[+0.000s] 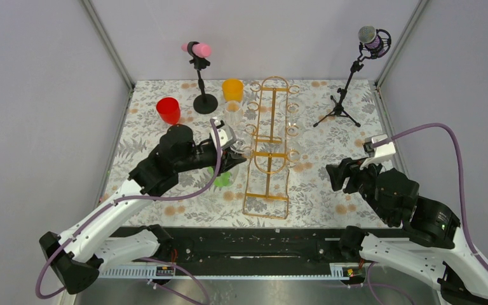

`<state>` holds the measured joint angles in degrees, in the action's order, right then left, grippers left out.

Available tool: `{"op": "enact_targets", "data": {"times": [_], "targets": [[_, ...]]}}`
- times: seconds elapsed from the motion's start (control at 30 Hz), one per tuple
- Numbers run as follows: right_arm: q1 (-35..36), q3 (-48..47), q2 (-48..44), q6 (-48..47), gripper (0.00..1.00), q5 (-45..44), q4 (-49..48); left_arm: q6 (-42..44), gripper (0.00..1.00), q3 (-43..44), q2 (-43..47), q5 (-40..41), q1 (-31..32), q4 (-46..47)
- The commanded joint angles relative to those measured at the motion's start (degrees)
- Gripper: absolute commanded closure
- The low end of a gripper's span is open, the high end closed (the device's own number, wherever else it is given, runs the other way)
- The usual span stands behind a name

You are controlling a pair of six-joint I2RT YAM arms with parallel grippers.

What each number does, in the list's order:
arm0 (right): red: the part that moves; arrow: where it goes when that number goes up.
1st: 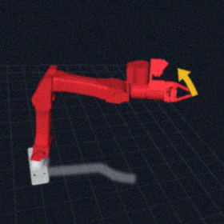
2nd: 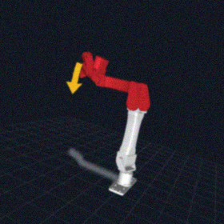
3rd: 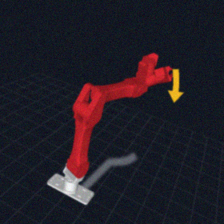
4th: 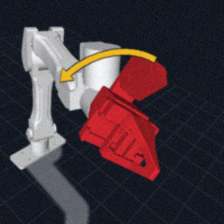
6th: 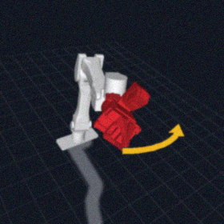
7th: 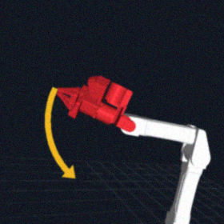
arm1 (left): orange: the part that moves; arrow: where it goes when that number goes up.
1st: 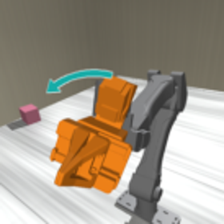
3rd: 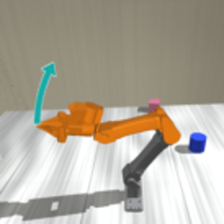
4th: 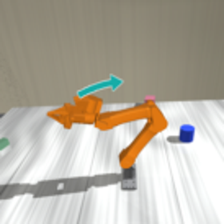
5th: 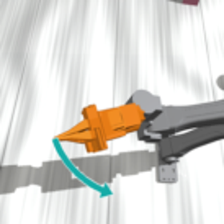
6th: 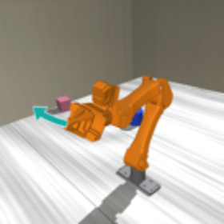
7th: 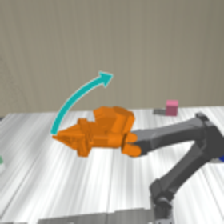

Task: Place the wine glass upside down on the wine glass rack
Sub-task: Turn the wine glass upside down at the wine rack.

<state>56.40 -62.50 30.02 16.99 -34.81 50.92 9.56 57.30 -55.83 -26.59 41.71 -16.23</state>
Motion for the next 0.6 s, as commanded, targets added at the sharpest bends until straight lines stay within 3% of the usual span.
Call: {"op": "enact_targets", "data": {"times": [0.0, 0.57], "targets": [[-0.46, 0.67, -0.3, 0.74, 0.34, 0.4, -1.1, -0.14, 1.0, 1.32, 1.0, -1.14, -0.01, 3.05], [-0.42, 1.32, -0.86, 0.45, 0.34, 0.36, -1.09, -0.34, 1.0, 1.43, -0.52, -3.15, 1.32, 2.69]]}}
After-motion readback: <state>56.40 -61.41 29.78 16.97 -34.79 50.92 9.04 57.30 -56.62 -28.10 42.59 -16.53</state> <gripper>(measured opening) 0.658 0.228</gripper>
